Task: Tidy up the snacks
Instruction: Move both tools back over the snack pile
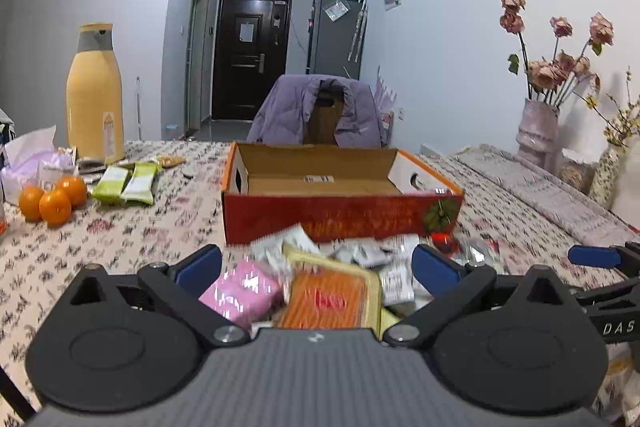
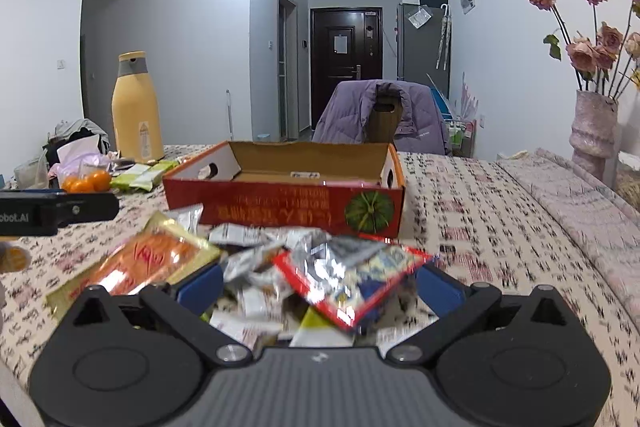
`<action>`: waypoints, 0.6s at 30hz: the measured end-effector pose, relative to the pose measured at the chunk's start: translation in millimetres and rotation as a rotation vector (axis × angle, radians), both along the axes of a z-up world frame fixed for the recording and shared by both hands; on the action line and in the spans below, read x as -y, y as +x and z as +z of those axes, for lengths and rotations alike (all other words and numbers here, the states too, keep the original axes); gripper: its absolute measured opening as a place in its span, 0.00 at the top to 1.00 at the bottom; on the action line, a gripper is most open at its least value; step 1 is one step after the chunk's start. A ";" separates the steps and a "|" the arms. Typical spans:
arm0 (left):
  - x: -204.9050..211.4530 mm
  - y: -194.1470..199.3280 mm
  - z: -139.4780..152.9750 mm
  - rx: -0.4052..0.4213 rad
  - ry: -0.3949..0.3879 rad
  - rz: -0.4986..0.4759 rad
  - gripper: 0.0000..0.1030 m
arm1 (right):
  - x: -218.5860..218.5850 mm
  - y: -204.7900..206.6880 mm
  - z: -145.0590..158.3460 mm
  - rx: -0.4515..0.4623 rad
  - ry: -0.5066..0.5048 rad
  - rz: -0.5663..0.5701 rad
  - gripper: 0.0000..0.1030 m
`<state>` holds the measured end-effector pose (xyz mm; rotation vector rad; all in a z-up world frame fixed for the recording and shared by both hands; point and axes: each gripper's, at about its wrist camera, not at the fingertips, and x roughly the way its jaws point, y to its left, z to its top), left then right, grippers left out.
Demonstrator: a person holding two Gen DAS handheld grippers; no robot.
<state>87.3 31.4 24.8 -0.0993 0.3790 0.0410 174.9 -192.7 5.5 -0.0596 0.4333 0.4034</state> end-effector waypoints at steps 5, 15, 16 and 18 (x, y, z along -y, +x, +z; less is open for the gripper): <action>-7.2 -19.1 -19.0 -0.025 -0.011 -0.014 0.00 | 6.1 -17.8 -12.7 -0.016 0.008 0.007 0.00; -7.6 -33.4 -31.7 -0.050 0.012 -0.014 0.00 | 4.7 -22.1 -30.1 -0.090 0.006 -0.005 0.30; -7.8 -33.5 -31.4 -0.050 0.010 -0.013 0.00 | 3.1 -20.6 -29.7 -0.094 0.000 -0.009 0.32; -7.3 -33.5 -30.5 -0.049 0.011 -0.009 0.00 | -0.8 -16.4 -28.3 -0.102 -0.017 -0.011 0.42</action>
